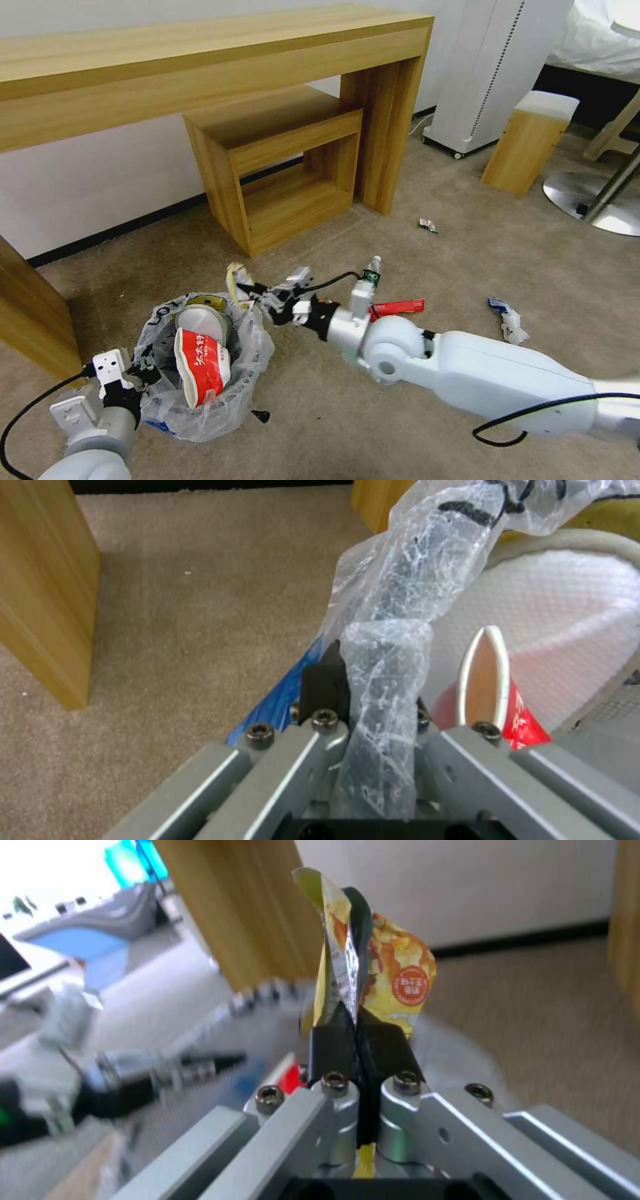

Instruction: Pick up the trash bin and place the garbage on the floor into it.

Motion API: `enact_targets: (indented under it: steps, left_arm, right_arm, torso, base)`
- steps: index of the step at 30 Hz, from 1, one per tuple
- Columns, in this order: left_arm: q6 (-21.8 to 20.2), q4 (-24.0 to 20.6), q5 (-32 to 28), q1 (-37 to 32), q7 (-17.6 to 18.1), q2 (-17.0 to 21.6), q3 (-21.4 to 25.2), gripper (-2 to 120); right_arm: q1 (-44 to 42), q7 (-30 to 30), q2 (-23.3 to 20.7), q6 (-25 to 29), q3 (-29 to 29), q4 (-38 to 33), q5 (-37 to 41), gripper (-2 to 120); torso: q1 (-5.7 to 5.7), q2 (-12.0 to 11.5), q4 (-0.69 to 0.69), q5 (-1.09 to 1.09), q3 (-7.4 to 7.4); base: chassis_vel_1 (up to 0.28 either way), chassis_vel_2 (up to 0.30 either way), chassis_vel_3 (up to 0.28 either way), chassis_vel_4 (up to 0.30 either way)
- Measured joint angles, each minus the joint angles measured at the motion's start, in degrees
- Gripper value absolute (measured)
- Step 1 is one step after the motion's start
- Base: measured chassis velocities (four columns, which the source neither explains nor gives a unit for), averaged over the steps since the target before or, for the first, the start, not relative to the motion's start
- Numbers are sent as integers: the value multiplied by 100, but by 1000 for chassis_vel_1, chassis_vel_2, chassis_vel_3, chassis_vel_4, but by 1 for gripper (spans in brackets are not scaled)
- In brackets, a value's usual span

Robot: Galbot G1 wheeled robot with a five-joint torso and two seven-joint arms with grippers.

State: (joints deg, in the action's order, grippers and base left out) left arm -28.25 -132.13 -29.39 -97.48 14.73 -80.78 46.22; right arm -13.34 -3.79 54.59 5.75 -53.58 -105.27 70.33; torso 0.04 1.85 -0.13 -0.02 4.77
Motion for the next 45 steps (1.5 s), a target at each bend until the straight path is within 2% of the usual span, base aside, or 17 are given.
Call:
enact_targets:
  steps: [8, 15, 19, 23, 31, 34, 35, 38, 39, 42, 43, 45]
  left_arm:
    - [24, -4, 0, 34, -7, -46, 17, 1]
    - [70, 53, -1, 79, -20, -61, 16, 1]
    - [72, 67, -1, 96, -22, -62, 7, 1]
    - [83, 84, -1, 101, -24, -55, 1, 1]
    - [100, 85, 11, 71, -37, -43, -5, 1]
    - [102, 87, 19, 61, -46, -31, -8, 1]
    - [102, 87, 19, 61, -46, -31, -8, 1]
    - [104, 87, 19, 35, -45, -31, 32, 1]
    - [104, 87, 19, 35, -45, -31, 32, 1]
    - [106, 52, 20, 2, -40, -58, 53, 1]
    - [106, 52, 20, 2, -40, -58, 53, 1]
    - [110, 44, 36, -21, -40, -84, 55, 1]
  right_arm:
    - [-28, -468, 606, -167, -563, 315, -8, 0]
    - [-20, -940, 1010, -440, -686, 443, 10, 0]
    - [-19, -1085, 1085, -549, -687, 475, 30, 0]
    - [-92, -1712, 1268, -960, -645, 549, 100, 0]
    - [-132, -1936, 1328, -1066, -533, 511, 127, 0]
    - [-145, -1948, 1307, -1067, -463, 400, 144, 12]
    - [-145, -1948, 1307, -1067, -463, 400, 144, 12]
    - [-132, -1946, 1243, -1068, -451, 275, 147, 27]
    - [-132, -1946, 1243, -1068, -451, 275, 147, 27]
    - [-133, -1944, 1179, -1074, -473, 194, 104, 42]
    - [-133, -1944, 1179, -1074, -473, 194, 104, 42]
    - [-157, -1943, 1150, -1051, -425, 143, 9, 51]
  torso:
    - [0, 0, 0, 1, 0]
    - [0, 0, 0, 0, 0]
    - [0, 0, 0, 1, 0]
    - [0, 0, 0, 1, 0]
    - [0, 0, 0, 1, 0]
    - [0, 0, 0, 1, 0]
    - [0, 0, 0, 1, 0]
    - [0, 0, 0, 1, 0]
    - [0, 0, 0, 1, 0]
    - [0, 0, 0, 2, 0]
    - [0, 0, 0, 2, 0]
    - [0, 0, 0, 2, 0]
  base:
    - [0, 0, 0, 0]
    - [0, 0, 0, 0]
    - [0, 0, 0, 0]
    - [0, 0, 0, 0]
    - [0, 0, 0, 0]
    - [0, 0, 0, 0]
    - [0, 0, 0, 0]
    - [0, 0, 0, 0]
    - [0, 0, 0, 0]
    - [0, 0, 0, 0]
    - [0, 0, 0, 0]
    - [0, 0, 0, 0]
